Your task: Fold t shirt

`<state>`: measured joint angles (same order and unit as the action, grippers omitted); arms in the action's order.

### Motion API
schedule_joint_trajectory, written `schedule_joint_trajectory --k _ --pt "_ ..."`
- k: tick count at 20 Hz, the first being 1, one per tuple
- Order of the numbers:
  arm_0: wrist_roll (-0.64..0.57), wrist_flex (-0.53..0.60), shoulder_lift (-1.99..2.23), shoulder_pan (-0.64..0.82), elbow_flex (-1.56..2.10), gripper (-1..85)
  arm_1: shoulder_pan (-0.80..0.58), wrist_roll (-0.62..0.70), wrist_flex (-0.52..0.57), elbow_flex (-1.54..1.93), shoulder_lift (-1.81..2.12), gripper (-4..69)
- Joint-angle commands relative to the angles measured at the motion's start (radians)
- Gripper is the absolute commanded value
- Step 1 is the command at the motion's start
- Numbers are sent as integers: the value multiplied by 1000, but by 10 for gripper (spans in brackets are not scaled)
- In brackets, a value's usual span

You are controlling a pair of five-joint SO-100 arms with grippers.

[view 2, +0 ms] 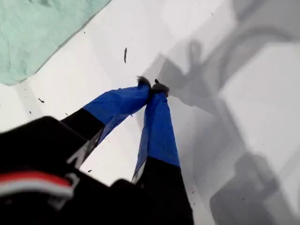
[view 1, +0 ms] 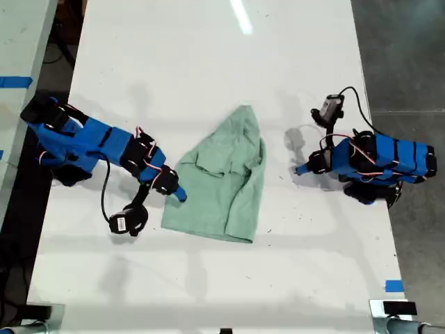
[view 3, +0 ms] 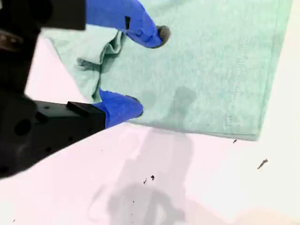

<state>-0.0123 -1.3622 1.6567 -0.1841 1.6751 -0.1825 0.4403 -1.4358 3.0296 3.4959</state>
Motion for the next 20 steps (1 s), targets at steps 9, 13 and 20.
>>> schedule_joint_trajectory --k 9,13,20 --pt "166 129 -147 6 74 191 -8 3 23 32 5 16" --pt "199 147 -290 18 55 166 -8 3 23 32 5 16" --pt "163 179 -357 23 0 -2 -6 5 23 32 5 16"
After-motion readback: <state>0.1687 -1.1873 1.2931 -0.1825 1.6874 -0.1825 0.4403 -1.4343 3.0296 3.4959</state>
